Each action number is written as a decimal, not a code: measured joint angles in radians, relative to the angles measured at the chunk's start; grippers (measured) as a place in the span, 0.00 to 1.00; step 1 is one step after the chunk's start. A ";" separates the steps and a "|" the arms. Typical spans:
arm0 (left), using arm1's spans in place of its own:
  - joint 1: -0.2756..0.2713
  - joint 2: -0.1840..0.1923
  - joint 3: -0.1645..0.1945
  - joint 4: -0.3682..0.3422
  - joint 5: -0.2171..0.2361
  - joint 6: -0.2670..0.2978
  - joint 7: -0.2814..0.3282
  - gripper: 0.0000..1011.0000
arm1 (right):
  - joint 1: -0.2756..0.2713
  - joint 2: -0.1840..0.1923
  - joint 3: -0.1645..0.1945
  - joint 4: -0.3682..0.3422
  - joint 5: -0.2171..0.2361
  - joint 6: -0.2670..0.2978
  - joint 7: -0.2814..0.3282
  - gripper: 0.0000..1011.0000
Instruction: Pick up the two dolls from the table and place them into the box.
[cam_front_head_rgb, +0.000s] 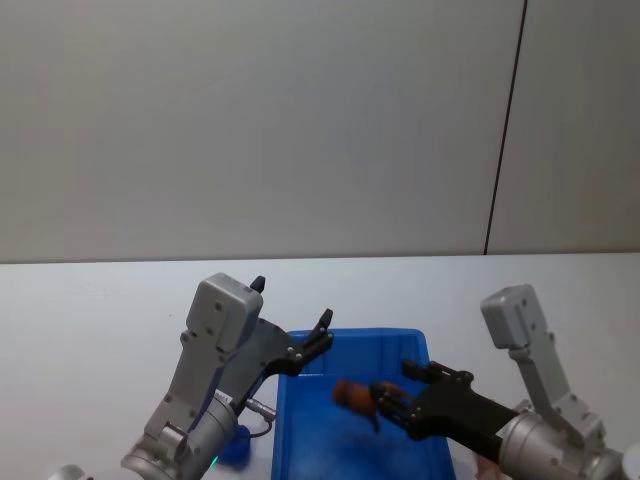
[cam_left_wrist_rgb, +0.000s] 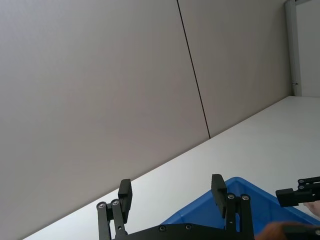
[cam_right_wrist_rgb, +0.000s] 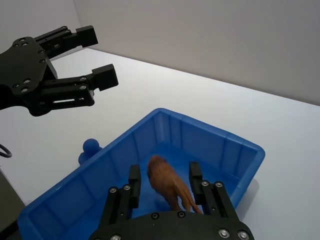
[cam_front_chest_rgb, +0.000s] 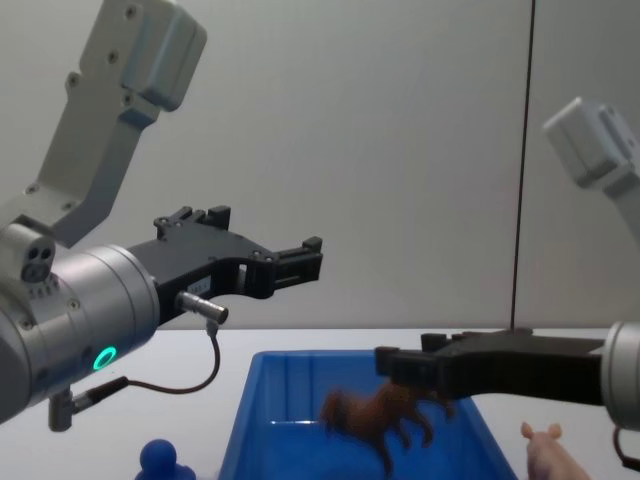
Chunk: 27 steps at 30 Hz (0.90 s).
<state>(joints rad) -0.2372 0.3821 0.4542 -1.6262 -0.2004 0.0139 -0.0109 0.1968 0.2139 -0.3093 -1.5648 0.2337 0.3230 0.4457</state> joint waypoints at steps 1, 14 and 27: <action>0.000 0.000 0.000 0.000 0.000 0.000 0.000 0.99 | 0.005 -0.003 -0.003 0.006 -0.002 0.001 0.004 0.57; 0.000 0.000 0.000 0.000 0.000 0.000 0.000 0.99 | 0.005 0.013 0.010 -0.006 0.000 -0.020 -0.020 0.95; 0.000 0.000 0.000 0.000 0.000 0.000 0.000 0.99 | -0.088 0.090 0.052 -0.097 0.046 -0.054 -0.107 0.99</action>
<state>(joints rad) -0.2372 0.3821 0.4542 -1.6262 -0.2004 0.0139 -0.0109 0.1087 0.3038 -0.2573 -1.6616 0.2799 0.2693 0.3390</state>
